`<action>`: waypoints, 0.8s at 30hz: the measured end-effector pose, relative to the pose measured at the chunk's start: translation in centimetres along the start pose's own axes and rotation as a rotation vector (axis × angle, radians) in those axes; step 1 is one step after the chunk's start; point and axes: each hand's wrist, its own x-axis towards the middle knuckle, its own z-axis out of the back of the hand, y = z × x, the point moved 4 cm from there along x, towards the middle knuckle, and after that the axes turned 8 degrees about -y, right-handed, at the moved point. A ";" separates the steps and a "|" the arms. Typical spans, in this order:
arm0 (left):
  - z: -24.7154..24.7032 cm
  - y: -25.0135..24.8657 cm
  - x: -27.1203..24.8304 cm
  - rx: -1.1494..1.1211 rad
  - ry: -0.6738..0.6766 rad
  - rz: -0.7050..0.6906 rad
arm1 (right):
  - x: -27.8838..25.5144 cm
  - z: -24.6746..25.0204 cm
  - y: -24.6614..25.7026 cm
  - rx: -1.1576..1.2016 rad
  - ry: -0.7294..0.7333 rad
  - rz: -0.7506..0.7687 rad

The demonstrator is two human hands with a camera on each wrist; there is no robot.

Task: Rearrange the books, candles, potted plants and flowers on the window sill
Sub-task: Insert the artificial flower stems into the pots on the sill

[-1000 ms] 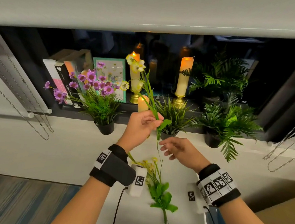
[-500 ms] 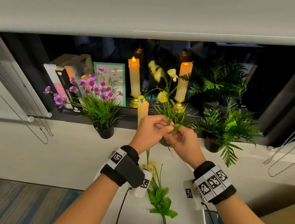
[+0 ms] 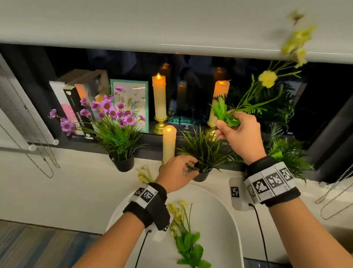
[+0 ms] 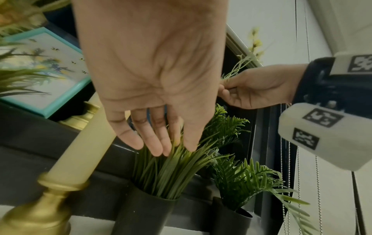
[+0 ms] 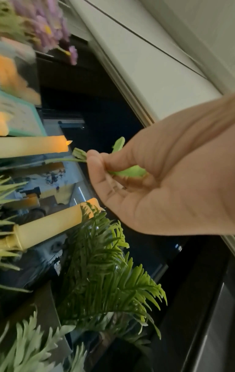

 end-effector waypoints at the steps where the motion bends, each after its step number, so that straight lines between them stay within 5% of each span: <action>1: -0.1 0.3 -0.1 -0.015 0.002 0.012 | 0.1 -0.1 -0.2 -0.044 0.009 -0.001; 9: 0.0 0.8 0.2 0.016 -0.005 0.024 | 0.9 -0.6 -0.6 -0.162 -0.041 0.020; 15: 0.6 -2.2 1.3 0.226 -0.256 -0.241 | 1.4 -2.5 -1.1 -0.343 0.021 0.065; 21: -1.3 -1.6 3.1 0.453 -0.018 -0.246 | 0.4 -4.9 -4.0 -0.581 0.163 -0.016; 24: -2.0 -0.4 2.9 0.482 -0.012 -0.227 | -0.1 -5.7 -4.8 -0.695 0.274 -0.038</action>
